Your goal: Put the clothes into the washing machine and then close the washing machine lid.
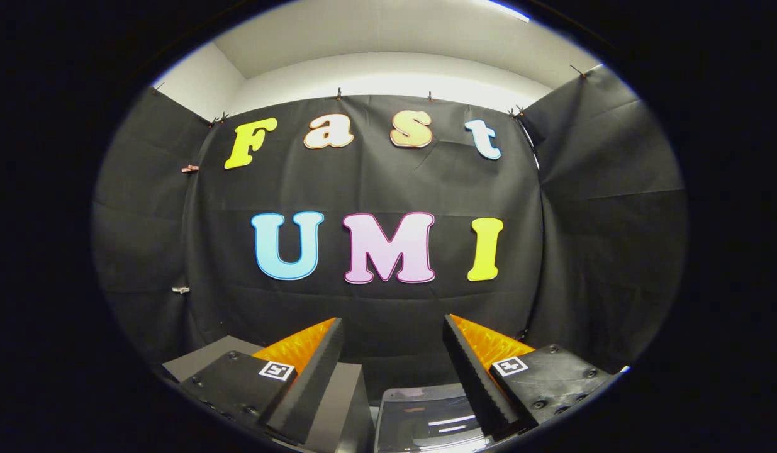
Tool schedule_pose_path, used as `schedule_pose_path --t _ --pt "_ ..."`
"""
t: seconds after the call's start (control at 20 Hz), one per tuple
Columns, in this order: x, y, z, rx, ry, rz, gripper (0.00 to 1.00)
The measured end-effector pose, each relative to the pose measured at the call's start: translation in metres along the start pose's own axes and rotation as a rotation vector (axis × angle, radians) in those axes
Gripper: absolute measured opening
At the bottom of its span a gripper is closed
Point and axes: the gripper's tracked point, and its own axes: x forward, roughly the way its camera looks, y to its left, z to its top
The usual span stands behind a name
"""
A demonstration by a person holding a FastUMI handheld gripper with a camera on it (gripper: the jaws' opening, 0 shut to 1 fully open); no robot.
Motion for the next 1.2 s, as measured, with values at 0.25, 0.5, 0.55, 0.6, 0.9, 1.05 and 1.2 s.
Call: schedule_pose_path --t 0.25,0.5,0.55,0.6,0.9,1.05,1.2 --pt "-0.010 0.013 -0.012 -0.008 0.019 0.010 0.98" --pt "-0.008 0.027 -0.016 -0.029 0.028 0.043 0.98" --pt "0.000 0.029 -0.014 -0.032 0.030 0.048 0.98" --pt "0.003 0.028 -0.013 -0.029 0.029 0.055 0.98" --pt "0.027 0.014 -0.010 -0.024 0.028 0.078 0.98" --pt "0.038 0.002 -0.009 -0.021 0.032 0.066 0.98" --pt "0.045 0.001 -0.016 -0.028 0.053 0.070 0.98"
